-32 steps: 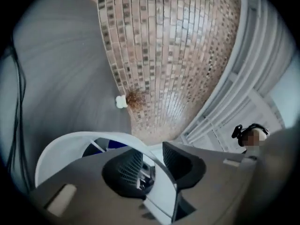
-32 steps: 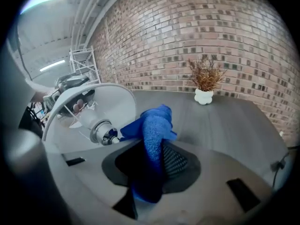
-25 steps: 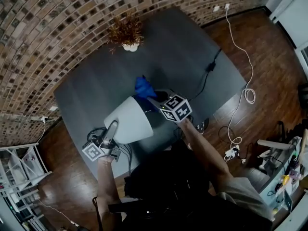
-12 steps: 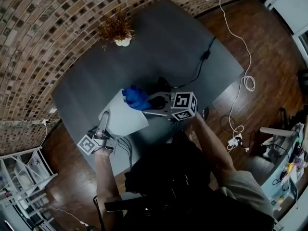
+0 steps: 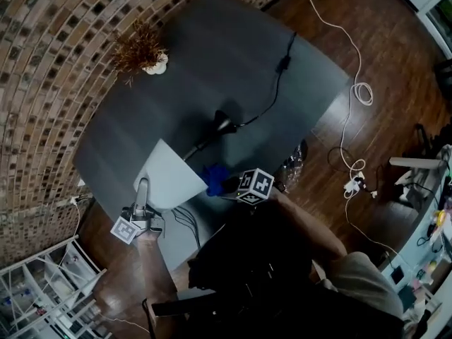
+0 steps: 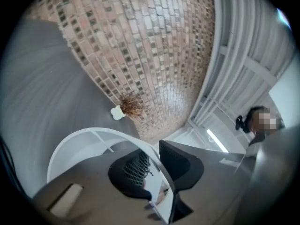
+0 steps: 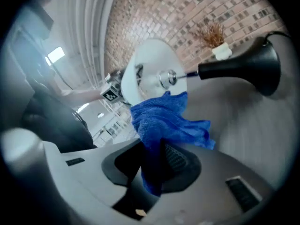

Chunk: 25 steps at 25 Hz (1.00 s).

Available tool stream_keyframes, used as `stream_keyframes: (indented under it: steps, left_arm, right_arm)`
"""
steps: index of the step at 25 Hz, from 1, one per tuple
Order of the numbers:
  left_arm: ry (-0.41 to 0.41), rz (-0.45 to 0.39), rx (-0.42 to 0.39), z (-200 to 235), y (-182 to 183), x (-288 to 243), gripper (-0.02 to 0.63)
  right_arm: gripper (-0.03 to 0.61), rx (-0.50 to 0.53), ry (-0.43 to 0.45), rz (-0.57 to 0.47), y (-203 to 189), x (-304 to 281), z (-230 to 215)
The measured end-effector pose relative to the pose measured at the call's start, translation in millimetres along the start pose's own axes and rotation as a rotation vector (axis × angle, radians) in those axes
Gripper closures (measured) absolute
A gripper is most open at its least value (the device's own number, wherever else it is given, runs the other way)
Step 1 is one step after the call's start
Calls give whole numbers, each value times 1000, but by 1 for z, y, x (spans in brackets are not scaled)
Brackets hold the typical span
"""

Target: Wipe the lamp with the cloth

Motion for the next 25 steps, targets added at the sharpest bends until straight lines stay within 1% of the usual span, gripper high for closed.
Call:
stream_keyframes:
  steps: [1,2,3,4,6,7,8,10,11,12,13,14,16,17,18,19,20,21,22,24,25]
  left_arm:
    - [-28,37,-91,-7,-4,0,546]
    - [-61,76,-182,-13,-9,1,546]
    - [-99,113,-257,-19,-15,3,551]
    - [-137,143,-311,-23,-22,5,557]
    - [-193,169,-363,-26,-35,11,566]
    - [-212,171,-373,-28,-41,14,568]
    - [-229,173,-377,-29,-47,16,571]
    - [-261,177,-375,-32,-59,19,575]
    - [-272,178,-371,-34,-63,21,580]
    - [-279,177,-368,-35,-67,23,581]
    - [-284,179,-369,-36,-70,25,583]
    - [-291,186,-374,-37,-73,25,581]
    - [-301,205,-386,-41,-79,25,583]
    - [-300,207,-389,-41,-80,25,586]
    - [-293,200,-387,-41,-80,25,589]
    - [-282,187,-383,-40,-79,25,589]
    - [-266,171,-376,-40,-77,24,589]
    - [-251,157,-369,-39,-75,23,589]
    - [-237,145,-363,-39,-73,21,589]
    - [-209,125,-346,-38,-67,19,589]
    - [-194,118,-336,-37,-63,18,589]
  right_arm:
    - [482,-10,-34,36,1,6,-1]
    - [482,-22,-66,24,11,20,-1]
    - [482,-38,-94,-32,31,41,0]
    - [482,-57,-114,-120,60,66,1]
    - [482,-67,-116,-299,127,108,1]
    - [482,-50,-92,-342,156,117,1]
    - [482,-32,-53,-347,178,115,-1]
    - [482,-37,51,-291,201,87,-13]
    - [482,-71,104,-255,206,67,-23]
    - [482,-126,146,-224,210,48,-37]
    - [482,-191,166,-195,212,32,-54]
    - [482,-247,154,-161,213,19,-73]
    - [482,-311,74,-69,211,-8,-105]
    - [482,-313,39,-8,209,-23,-114]
    - [482,-294,23,62,206,-36,-117]
    - [482,-266,32,126,203,-46,-115]
    - [482,-246,63,160,202,-50,-109]
    - [482,-242,106,152,204,-46,-104]
    - [482,-253,152,107,209,-33,-99]
    - [483,-291,250,-17,219,7,-87]
    - [483,-299,327,-72,220,29,-74]
Point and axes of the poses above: the fingertips, and each gripper's own axes: x backward along the fingers, z to its left, y out of its top, the point moved 5 cm from there along x, backward along the fingers, and after that the axes turned 2 degrees about -x, right-handed, at the moved point
